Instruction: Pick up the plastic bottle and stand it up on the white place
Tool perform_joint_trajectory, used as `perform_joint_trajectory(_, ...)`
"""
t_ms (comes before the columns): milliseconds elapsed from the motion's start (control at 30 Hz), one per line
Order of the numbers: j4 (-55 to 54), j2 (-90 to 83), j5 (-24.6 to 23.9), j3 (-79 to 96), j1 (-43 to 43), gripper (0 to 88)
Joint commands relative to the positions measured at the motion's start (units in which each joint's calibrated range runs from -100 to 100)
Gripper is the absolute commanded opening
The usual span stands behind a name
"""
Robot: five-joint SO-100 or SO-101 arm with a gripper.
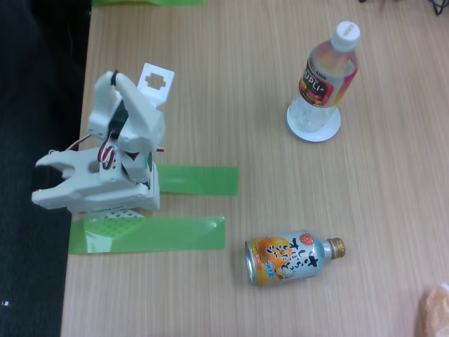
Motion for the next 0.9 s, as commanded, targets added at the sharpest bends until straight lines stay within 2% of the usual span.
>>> perform_joint_trajectory(0,-5.76,0.17,-1.31,-1.46,-1.11,1.0)
perform_joint_trajectory(333,-31.94,0.17,-9.92,4.34,-3.25,1.0)
perform_joint_trajectory(867,-31.60,0.17,-10.65,4.43,-2.88,1.0)
